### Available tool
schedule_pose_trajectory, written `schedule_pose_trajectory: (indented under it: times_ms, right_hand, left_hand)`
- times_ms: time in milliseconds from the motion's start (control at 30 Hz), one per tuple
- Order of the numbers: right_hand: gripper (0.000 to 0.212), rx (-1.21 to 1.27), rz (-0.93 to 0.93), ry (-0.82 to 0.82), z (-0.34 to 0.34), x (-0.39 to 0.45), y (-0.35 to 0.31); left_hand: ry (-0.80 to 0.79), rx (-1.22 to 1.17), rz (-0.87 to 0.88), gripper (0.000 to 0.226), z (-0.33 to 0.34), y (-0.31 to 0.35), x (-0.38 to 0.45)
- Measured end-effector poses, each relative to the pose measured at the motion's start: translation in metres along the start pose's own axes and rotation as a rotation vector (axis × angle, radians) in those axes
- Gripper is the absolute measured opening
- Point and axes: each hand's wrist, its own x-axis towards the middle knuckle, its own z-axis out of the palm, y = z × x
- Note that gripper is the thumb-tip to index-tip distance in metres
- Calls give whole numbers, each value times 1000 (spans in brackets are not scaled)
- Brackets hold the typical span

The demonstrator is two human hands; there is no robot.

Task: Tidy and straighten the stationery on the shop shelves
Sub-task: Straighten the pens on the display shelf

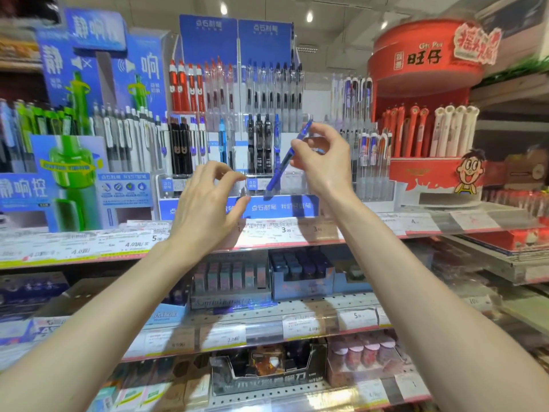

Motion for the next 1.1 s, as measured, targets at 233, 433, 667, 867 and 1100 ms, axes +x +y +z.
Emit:
schedule_pose_trajectory:
  times_ms: [233, 433, 667, 867, 1100]
  right_hand:
    - [37, -144, -178, 70, -1, 34, -17]
    - [45, -381, -241, 7, 0, 48, -19]
    - [46, -535, -241, -134, 10, 44, -10]
    - [44, -603, -241, -196, 11, 45, -9]
    - [39, -712, -137, -240, 7, 46, -2]
  left_hand:
    - [-28, 95, 11, 42, 13, -2, 12]
    - [-28, 63, 58, 41, 24, 14, 23]
    - [4, -6, -6, 37, 33, 19, 26]
    - [26, -28, -42, 36, 36, 19, 26]
    - [25, -32, -41, 36, 36, 19, 27]
